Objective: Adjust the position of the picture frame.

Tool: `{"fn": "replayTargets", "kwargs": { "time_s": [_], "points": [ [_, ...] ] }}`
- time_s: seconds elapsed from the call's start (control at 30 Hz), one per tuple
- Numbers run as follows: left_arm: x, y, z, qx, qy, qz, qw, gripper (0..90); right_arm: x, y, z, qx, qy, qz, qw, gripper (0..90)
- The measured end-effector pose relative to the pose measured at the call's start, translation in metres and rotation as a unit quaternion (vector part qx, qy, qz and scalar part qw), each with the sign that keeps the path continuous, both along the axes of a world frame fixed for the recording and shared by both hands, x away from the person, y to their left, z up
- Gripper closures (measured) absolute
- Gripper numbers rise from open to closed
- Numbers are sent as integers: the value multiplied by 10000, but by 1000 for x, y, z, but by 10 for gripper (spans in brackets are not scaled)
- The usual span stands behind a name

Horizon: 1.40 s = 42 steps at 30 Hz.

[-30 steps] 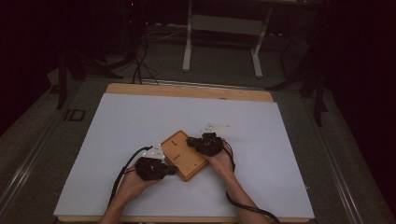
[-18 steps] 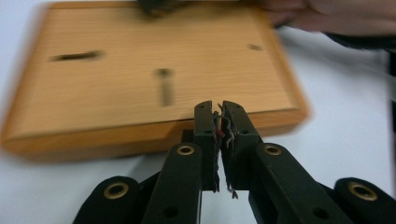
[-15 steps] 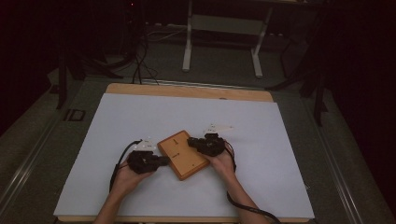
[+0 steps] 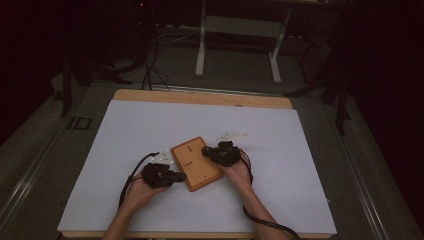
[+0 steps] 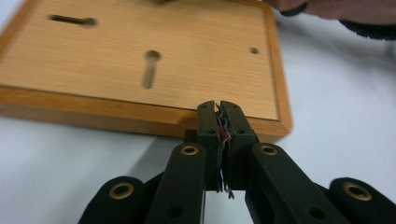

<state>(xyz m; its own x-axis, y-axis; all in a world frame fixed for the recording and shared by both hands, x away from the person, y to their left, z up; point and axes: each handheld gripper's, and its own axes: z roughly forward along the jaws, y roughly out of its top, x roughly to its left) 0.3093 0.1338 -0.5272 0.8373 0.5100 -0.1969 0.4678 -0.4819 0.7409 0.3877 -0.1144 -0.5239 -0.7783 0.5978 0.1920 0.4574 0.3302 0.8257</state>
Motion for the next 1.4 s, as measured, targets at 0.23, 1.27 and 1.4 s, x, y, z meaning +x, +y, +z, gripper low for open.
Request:
{"fn": "replayTargets", "kwargs": {
  "time_s": [0.23, 1.27, 1.4],
  "points": [
    [-3, -19, -3, -11, 7, -242, 9997, 881, 1, 1, 0, -108, 73, -260, 9996, 820],
    [23, 32, -7, 246, -171, 1747, 9842, 889, 1, -2, -6, 297, 107, 160, 9994, 829],
    [18, 13, -9, 281, -139, 1366, 9901, 889, 3, -9, 0, 260, 83, 101, 9996, 832]
  ]
}}
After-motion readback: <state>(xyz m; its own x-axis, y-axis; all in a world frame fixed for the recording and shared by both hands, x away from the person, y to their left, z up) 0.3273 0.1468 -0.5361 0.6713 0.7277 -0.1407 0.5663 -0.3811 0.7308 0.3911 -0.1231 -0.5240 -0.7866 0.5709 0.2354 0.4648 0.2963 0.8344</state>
